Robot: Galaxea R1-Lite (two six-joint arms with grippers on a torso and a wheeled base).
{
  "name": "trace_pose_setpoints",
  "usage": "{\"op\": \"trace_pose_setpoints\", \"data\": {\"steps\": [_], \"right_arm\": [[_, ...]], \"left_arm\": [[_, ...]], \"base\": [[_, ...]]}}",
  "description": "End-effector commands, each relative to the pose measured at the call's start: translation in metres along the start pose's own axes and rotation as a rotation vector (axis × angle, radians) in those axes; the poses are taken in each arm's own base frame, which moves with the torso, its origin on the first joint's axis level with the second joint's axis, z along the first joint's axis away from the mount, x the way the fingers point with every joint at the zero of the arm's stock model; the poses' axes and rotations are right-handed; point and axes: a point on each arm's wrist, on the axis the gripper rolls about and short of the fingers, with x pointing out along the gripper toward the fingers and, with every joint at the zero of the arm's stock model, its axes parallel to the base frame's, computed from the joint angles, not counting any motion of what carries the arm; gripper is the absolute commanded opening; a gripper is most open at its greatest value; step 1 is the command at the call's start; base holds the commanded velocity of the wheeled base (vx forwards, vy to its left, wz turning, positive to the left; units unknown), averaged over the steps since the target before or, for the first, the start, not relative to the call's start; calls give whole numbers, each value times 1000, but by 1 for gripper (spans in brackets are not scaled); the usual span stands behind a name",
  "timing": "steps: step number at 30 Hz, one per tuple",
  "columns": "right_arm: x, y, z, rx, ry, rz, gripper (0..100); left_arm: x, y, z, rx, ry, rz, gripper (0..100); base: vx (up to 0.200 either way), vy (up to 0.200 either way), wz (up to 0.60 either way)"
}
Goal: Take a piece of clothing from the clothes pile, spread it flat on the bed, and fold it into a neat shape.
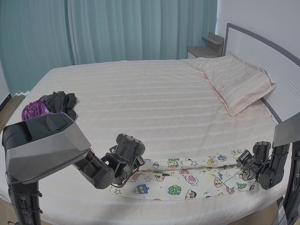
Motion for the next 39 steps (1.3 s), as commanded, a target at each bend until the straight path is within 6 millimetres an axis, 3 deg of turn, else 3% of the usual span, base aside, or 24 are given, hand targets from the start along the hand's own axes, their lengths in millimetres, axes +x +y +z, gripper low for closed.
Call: {"op": "trace_pose_setpoints", "data": {"steps": [1,11,20,26,32,33,34,36,39], "right_arm": [[-3,6,9,0,-26,34,0],[9,17,19,-1,-55,86,0],[17,25,27,-1,-81,116,0],[13,27,28,-3,-70,122,0],[10,23,26,-3,-52,126,0],[10,23,26,-2,-46,127,0],[7,21,24,-1,-26,136,0],[5,20,22,-3,-7,139,0],[3,18,21,7,2,143,0]], "left_arm": [[4,-6,16,12,-39,-18,0],[17,-29,48,33,-109,-53,0],[38,-40,60,79,-151,-69,0],[41,-32,61,88,-106,-50,0],[43,-21,93,68,95,-87,0],[44,-20,96,62,98,-93,100],[46,-18,110,42,94,-124,100],[52,-17,118,30,94,-146,100],[62,-10,115,58,149,-167,100]], "base": [[0,0,0],[0,0,0],[0,0,0],[0,0,0],[0,0,0],[0,0,0],[0,0,0],[0,0,0],[0,0,0]]}}
